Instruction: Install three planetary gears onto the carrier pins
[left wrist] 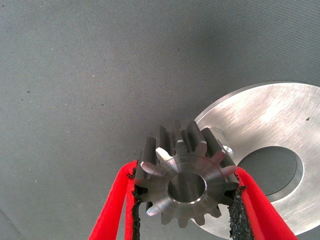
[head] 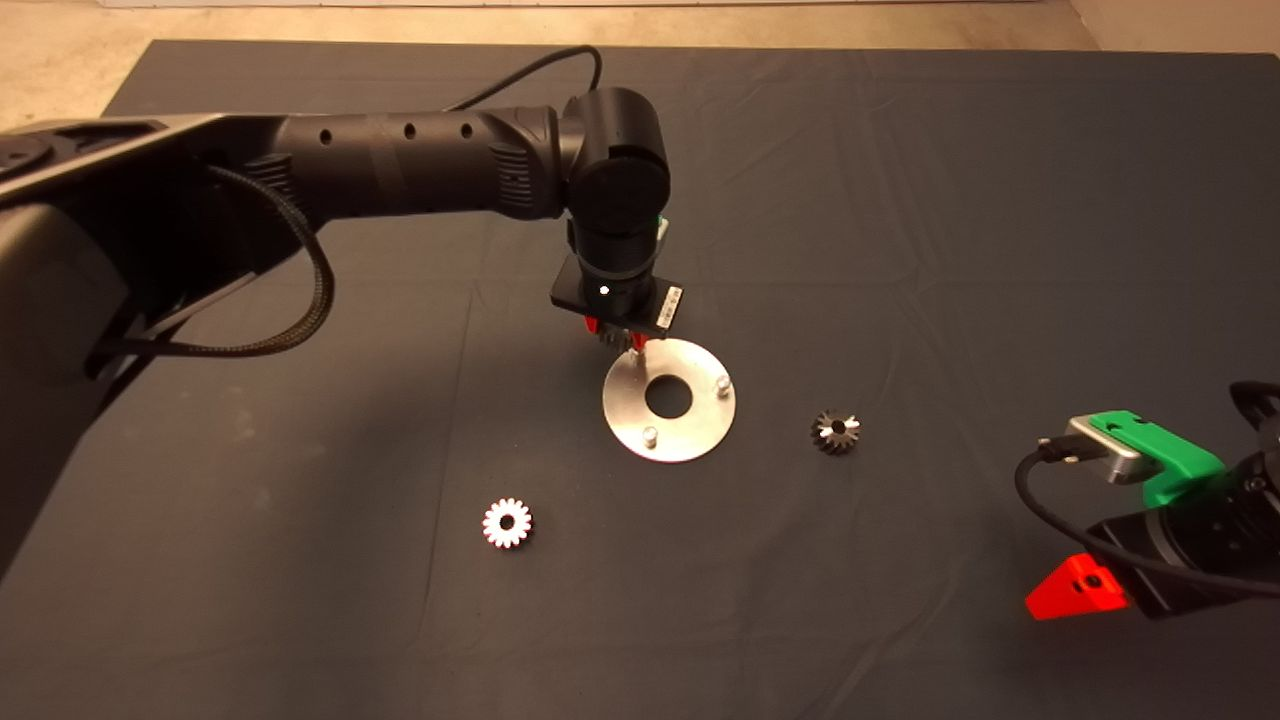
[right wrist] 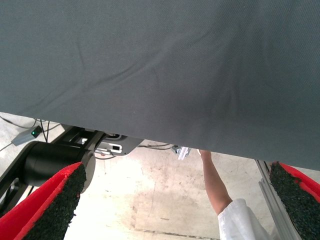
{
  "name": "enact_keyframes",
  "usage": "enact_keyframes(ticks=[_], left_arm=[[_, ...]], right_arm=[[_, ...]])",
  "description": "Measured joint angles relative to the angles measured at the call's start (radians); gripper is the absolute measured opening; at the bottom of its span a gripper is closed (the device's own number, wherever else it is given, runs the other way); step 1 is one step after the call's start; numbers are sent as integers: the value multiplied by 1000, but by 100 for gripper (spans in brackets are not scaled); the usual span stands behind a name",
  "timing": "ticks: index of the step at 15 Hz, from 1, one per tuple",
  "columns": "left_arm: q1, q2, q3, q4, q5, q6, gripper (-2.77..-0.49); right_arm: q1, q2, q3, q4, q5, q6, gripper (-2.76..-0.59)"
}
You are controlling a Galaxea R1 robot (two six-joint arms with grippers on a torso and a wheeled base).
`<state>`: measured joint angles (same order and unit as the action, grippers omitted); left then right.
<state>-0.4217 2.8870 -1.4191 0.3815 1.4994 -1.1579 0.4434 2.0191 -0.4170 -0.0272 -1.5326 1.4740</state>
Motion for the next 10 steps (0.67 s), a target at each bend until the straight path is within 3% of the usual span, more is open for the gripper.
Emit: enact_keyframes(ticks=[10], left_arm=[[0,10,0,-24,-4,-20,-240]], right_arm=[[0,0,0,0,0,0,-62]])
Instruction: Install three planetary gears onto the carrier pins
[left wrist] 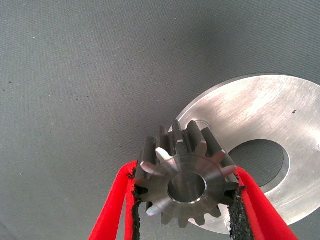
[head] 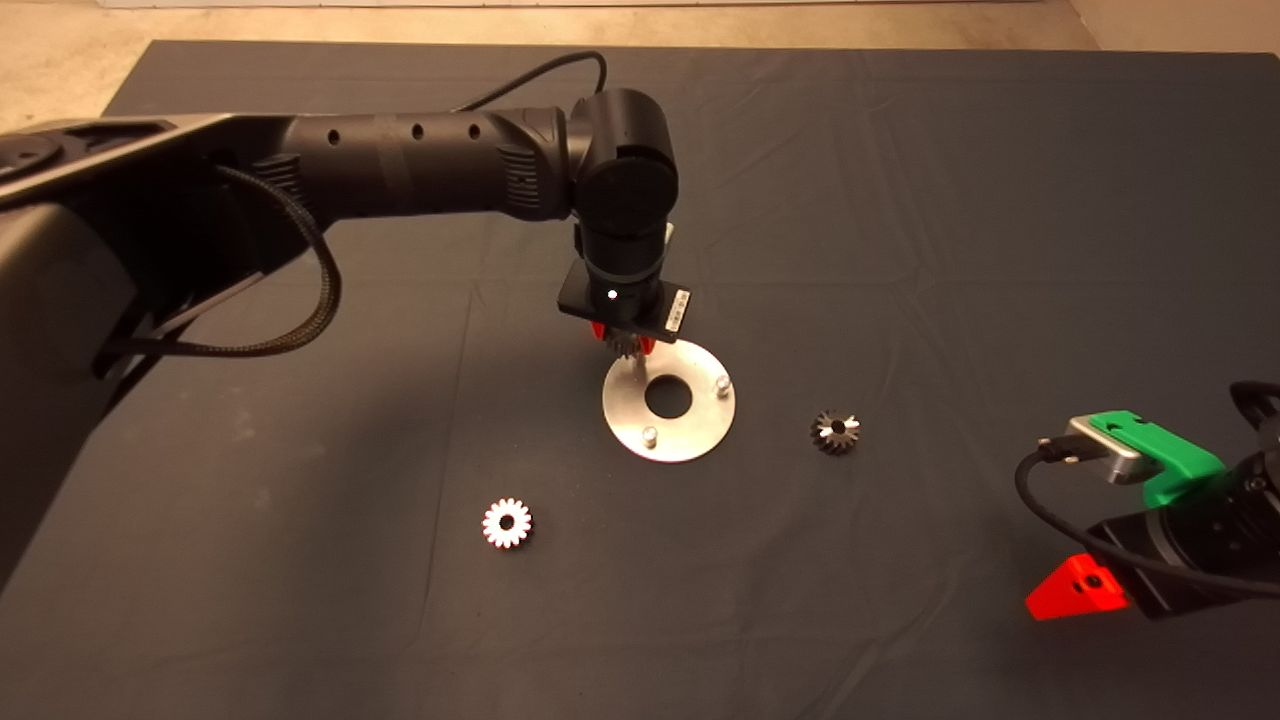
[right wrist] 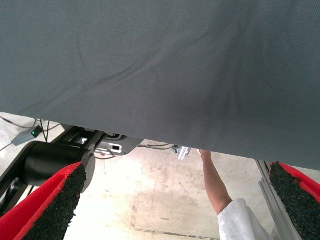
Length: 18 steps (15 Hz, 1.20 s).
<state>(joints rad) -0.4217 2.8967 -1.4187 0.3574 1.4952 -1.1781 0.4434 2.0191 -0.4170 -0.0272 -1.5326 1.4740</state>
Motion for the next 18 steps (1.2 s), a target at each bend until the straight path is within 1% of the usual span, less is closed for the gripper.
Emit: enact_keyframes(ticks=[2,3,4,5,7,8,14,17,18], left_arm=[[0,-1,0,-3,-12,0,-240],[0,-1,0,-4,-23,0,-240],[0,-1,0,-7,-28,0,-240],[0,-1,0,-10,-30,0,-240],[0,-1,0,-14,-45,0,-240],[0,-1,0,-17,-50,0,-240],[0,-2,0,-22,-52,-13,-240],[0,-5,0,-36,-55,-15,-240],[0,-7,0,-36,-55,-14,-240]], right_arm=[[0,0,0,0,0,0,-62],[0,0,0,0,0,0,-62],[0,0,0,0,0,0,-62],[0,0,0,0,0,0,-62],[0,0,0,0,0,0,-62],[0,0,0,0,0,0,-62],[0,0,0,0,0,0,-62],[0,0,0,0,0,0,-62],[0,0,0,0,0,0,-62]])
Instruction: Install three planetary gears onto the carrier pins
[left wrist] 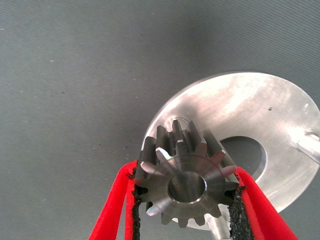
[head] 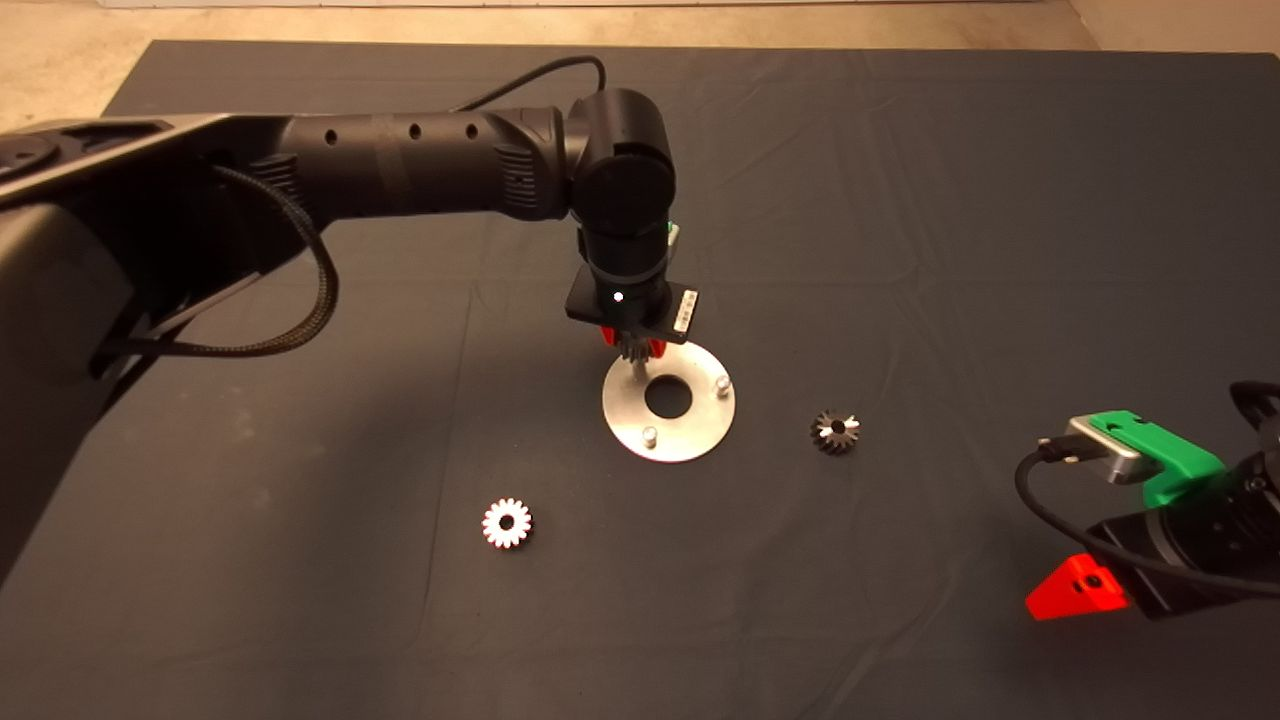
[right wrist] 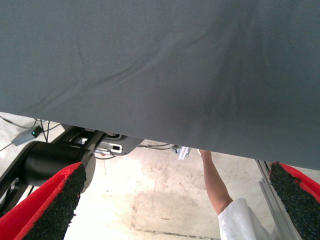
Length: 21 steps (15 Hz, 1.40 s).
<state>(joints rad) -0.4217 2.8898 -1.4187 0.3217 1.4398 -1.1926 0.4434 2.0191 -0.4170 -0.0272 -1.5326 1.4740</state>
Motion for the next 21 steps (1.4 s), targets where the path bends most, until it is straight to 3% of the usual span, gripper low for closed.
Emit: enact_keyframes(ticks=[8,10,11,21], left_arm=[[0,-6,0,-1,-5,1,-240],[0,-6,0,-1,-38,1,-240],[0,-5,0,-1,-44,1,-240],[0,-9,-20,-4,-46,31,-240]], right_arm=[[0,0,0,0,0,0,-62],[0,0,0,0,0,0,-62],[0,0,0,0,0,0,-62],[0,0,0,0,0,0,-62]])
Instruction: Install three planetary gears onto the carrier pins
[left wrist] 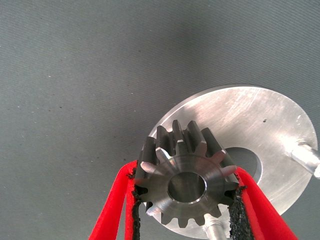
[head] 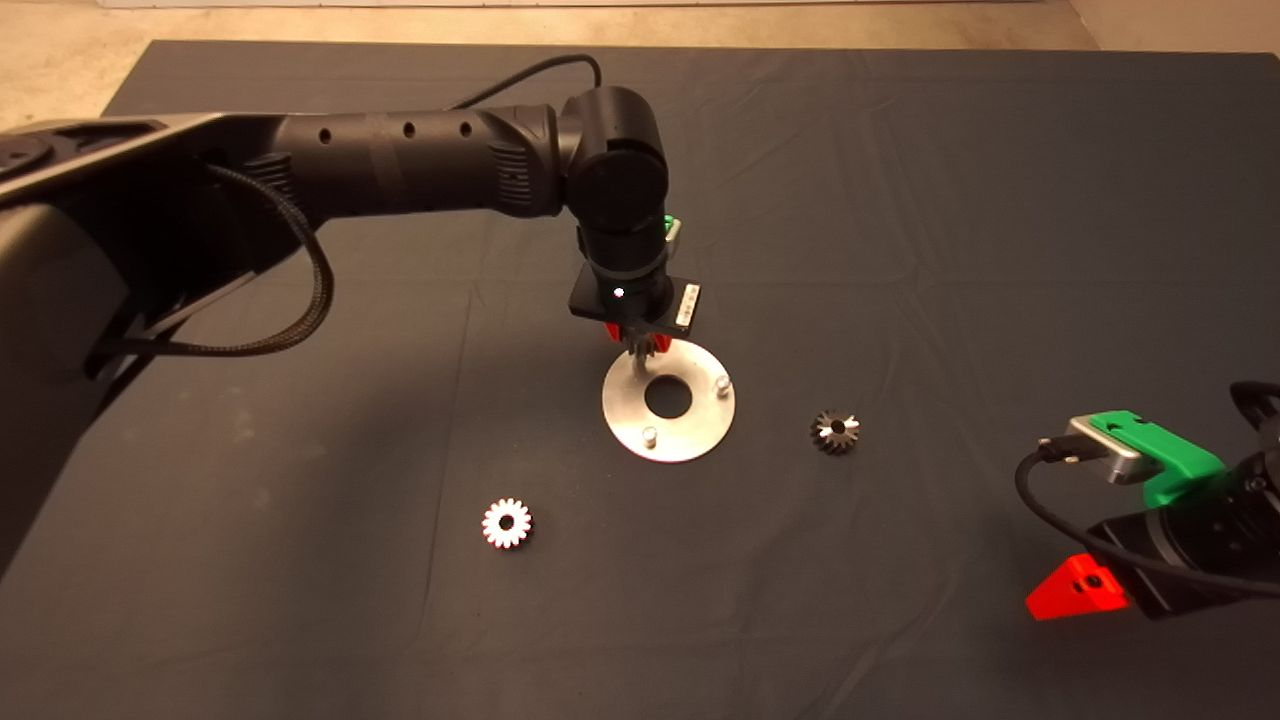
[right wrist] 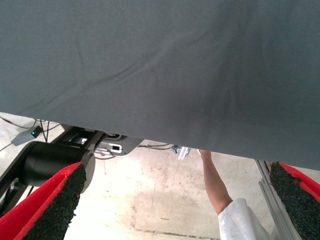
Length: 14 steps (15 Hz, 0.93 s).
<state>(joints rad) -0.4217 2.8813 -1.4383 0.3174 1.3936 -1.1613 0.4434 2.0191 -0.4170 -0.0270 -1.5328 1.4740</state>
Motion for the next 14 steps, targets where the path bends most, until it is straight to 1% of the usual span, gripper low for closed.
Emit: enact_keyframes(ticks=[14], left_arm=[[0,0,0,0,0,3,-240]], right_arm=[[0,0,0,0,0,0,-62]])
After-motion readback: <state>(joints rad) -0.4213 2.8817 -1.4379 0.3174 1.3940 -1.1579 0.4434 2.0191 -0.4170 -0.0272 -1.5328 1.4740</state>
